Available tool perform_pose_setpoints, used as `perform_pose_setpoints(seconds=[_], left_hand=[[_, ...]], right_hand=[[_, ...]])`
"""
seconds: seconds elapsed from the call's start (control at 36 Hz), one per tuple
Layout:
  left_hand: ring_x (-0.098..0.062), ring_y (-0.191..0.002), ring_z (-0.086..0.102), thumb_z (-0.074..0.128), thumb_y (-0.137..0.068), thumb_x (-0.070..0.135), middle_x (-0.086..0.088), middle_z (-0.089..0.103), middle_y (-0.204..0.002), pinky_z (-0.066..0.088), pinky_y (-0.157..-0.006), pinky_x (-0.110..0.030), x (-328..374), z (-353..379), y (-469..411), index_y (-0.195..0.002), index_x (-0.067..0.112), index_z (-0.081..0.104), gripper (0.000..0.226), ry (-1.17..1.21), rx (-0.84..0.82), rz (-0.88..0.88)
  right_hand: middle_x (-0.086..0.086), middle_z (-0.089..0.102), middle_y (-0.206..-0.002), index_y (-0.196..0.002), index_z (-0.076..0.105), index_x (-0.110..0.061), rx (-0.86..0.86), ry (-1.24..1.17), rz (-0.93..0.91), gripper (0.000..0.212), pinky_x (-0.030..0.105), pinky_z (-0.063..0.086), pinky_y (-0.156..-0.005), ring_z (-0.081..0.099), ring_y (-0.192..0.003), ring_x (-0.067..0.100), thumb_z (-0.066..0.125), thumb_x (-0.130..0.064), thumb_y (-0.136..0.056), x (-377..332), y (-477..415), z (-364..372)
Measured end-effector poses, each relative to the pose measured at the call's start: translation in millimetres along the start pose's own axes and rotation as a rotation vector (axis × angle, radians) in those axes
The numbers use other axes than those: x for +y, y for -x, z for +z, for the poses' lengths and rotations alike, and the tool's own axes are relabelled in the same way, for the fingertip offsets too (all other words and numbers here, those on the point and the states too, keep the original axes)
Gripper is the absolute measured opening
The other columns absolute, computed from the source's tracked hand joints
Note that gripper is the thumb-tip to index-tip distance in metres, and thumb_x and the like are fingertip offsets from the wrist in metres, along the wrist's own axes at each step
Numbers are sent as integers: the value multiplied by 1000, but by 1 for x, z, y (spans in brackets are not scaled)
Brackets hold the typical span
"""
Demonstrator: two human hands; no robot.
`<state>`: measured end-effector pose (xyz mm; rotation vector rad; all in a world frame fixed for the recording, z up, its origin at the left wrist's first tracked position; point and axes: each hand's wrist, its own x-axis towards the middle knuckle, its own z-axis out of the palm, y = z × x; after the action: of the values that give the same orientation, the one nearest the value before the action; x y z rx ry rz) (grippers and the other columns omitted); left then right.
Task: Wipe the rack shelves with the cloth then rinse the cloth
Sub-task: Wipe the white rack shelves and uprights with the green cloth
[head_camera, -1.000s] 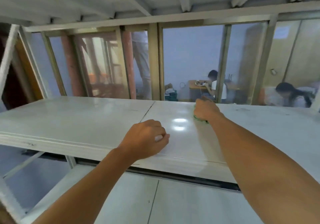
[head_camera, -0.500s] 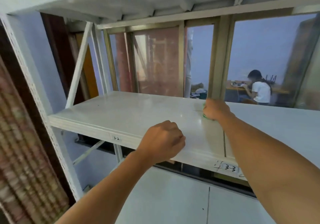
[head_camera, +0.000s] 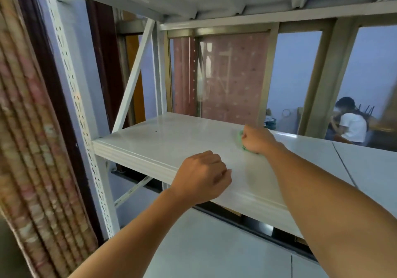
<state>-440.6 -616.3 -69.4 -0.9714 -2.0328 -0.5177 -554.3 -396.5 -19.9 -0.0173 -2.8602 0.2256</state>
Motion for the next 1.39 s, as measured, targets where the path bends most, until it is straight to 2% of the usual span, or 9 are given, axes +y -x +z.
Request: perform_pose_setpoints(seconds=[0.31,0.42,0.67,0.83,0.89,1.0,1.19,1.31,1.39], left_hand=[[-22,-61,50,53,-97,30,-3,59,-64,44,-53,-38,-111,-29,9,-63,10,65,42,-76,-65,-10],[-22,-61,53,54,-97,32,-2,62,-64,47,-53,-38,-151,-42,12,-64,11,68,41,-78,-74,-20],[-23,-43,38,57,-86,21,-3,42,-46,38,-40,-39,-212,-63,19,-49,9,45,41,-26,32,-75],[-25,-37,36,53,-80,26,-3,41,-40,41,-40,-37,-247,-72,17,-43,9,47,41,-91,63,-202],[-24,-36,35,53,-80,26,-2,40,-38,40,-39,-35,-250,-75,19,-42,10,45,42,-83,65,-211],[-14,-35,24,52,-80,25,9,26,-42,26,-38,-23,-253,-85,22,-47,24,29,40,-20,68,-126],[2,-35,18,50,-81,27,16,16,-42,15,-48,-10,-276,-98,28,-53,37,21,41,56,50,-160],[-13,-37,31,49,-79,30,12,26,-36,23,-45,-16,-289,-98,35,-44,35,25,43,175,120,-299],[-13,-38,35,55,-80,23,8,33,-34,31,-50,-17,-290,-97,40,-40,32,30,48,257,150,-368]], right_hand=[[19,61,-121,-135,43,-9,1,-32,-111,43,36,40,-73,59,-106,38,42,-27,-97,-135,-59,37],[20,58,-129,-141,39,-6,-18,-32,-102,50,39,45,-84,57,-113,39,44,-25,-95,-181,-72,46],[17,56,-136,-146,33,-6,2,-87,-19,55,43,44,-96,53,-121,37,44,-22,-95,-250,-89,64],[16,56,-136,-144,35,-5,33,-108,30,51,40,43,-97,54,-122,35,43,-20,-96,-283,-93,71],[16,59,-132,-137,41,-6,50,-143,52,43,39,44,-95,56,-118,34,44,-19,-96,-295,-94,74],[15,58,-134,-135,44,-8,69,-213,95,39,39,45,-97,56,-119,33,46,-20,-98,-321,-100,79],[15,61,-131,-138,43,-6,81,-203,105,42,39,47,-94,59,-116,32,48,-23,-99,-362,-116,88],[15,64,-126,-131,48,-4,117,-222,53,35,34,46,-86,61,-112,31,46,-21,-101,-377,-126,91],[14,65,-123,-125,54,-4,126,-206,15,30,31,45,-83,63,-110,30,50,-22,-101,-386,-131,91]])
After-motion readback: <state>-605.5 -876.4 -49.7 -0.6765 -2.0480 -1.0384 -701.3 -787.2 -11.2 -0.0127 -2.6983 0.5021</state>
